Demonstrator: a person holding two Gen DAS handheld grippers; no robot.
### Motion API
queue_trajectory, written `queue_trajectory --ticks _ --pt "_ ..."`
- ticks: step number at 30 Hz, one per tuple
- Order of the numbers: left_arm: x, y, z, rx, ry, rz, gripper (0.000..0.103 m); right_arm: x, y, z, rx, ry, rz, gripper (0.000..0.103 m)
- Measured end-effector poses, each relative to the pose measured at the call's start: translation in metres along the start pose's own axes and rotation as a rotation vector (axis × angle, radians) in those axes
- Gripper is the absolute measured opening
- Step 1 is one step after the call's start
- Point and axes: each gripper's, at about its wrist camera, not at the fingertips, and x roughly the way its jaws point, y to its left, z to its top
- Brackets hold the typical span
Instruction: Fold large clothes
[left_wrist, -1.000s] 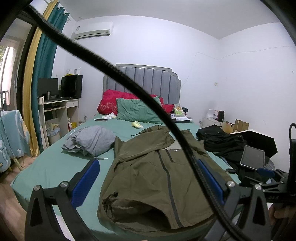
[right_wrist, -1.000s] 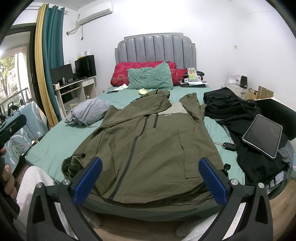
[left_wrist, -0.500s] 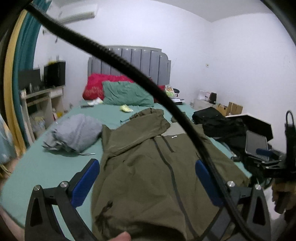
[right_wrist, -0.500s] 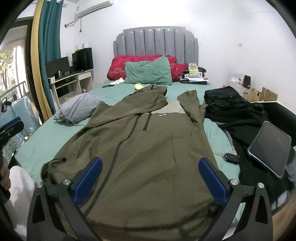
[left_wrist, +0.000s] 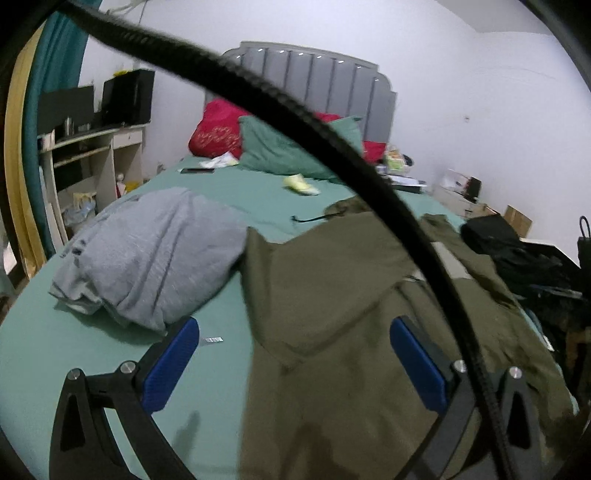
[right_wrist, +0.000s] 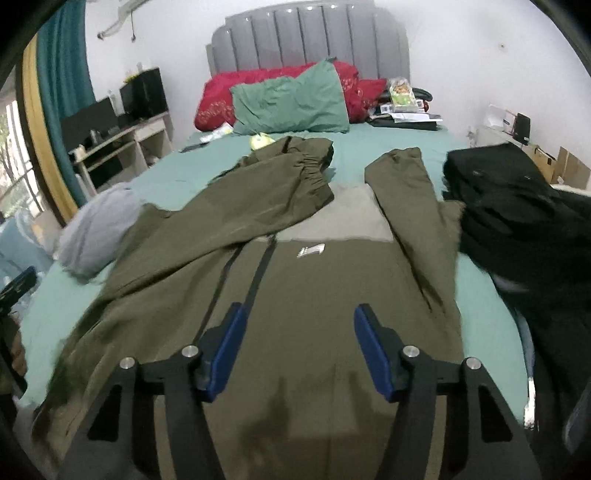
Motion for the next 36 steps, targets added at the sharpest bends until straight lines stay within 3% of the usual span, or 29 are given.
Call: queue_trajectory --ticks 2,6,9,14,15,16,17,18,21,25,28,32,33,35,36 --pt "0.026 0.017 0.001 -0.022 0.029 0.018 0.103 0.038 0.001 0.021 0.007 0.018 -0.003 0.059" --pt "0.057 0.058 -0.012 -0.088 0.112 0.064 0.103 0.130 -0.003 0.065 0.057 0.051 0.010 0.072" --pt "0.066 0.084 -0.022 -0.129 0.146 0.104 0.103 0.193 -0.006 0.086 0.080 0.065 0.023 0.072" --pt "0.080 0.108 -0.028 -0.201 0.188 0.094 0.103 0.273 -0.007 0.116 0.147 0.077 0.083 0.072" --pt "0.082 0.107 -0.028 -0.197 0.192 0.098 0.103 0.287 -0.005 0.121 0.158 0.083 0.103 0.064" --pt "0.083 0.106 -0.029 -0.193 0.193 0.090 0.103 0.294 -0.003 0.124 0.159 0.091 0.109 0.031" --pt "0.083 0.103 -0.029 -0.189 0.195 0.084 0.103 0.298 -0.002 0.126 0.156 0.102 0.104 0.011" --pt "0.082 0.100 -0.028 -0.180 0.195 0.077 0.103 0.295 -0.001 0.127 0.151 0.097 0.112 0.003" --pt "0.072 0.089 -0.027 -0.144 0.179 0.065 0.103 0.255 0.007 0.129 0.093 0.019 0.072 0.003" --pt "0.060 0.066 -0.022 -0.086 0.142 0.060 0.103 0.171 0.010 0.109 0.060 -0.022 0.000 0.003" --pt "0.054 0.050 -0.018 -0.067 0.129 0.037 0.103 0.123 -0.001 0.077 0.097 0.033 -0.042 0.003" --pt "0.054 0.031 -0.017 -0.098 0.149 -0.028 0.103 0.103 -0.009 0.023 0.111 0.179 -0.092 0.004" --pt "0.056 0.027 -0.017 -0.105 0.156 -0.040 0.103 0.100 -0.015 0.005 0.120 0.226 -0.088 0.007" --pt "0.060 0.020 -0.018 -0.100 0.163 -0.046 0.103 0.102 -0.024 -0.017 0.146 0.301 -0.091 0.028" --pt "0.062 0.017 -0.019 -0.088 0.166 -0.037 0.103 0.098 -0.033 -0.023 0.168 0.314 -0.089 0.051"
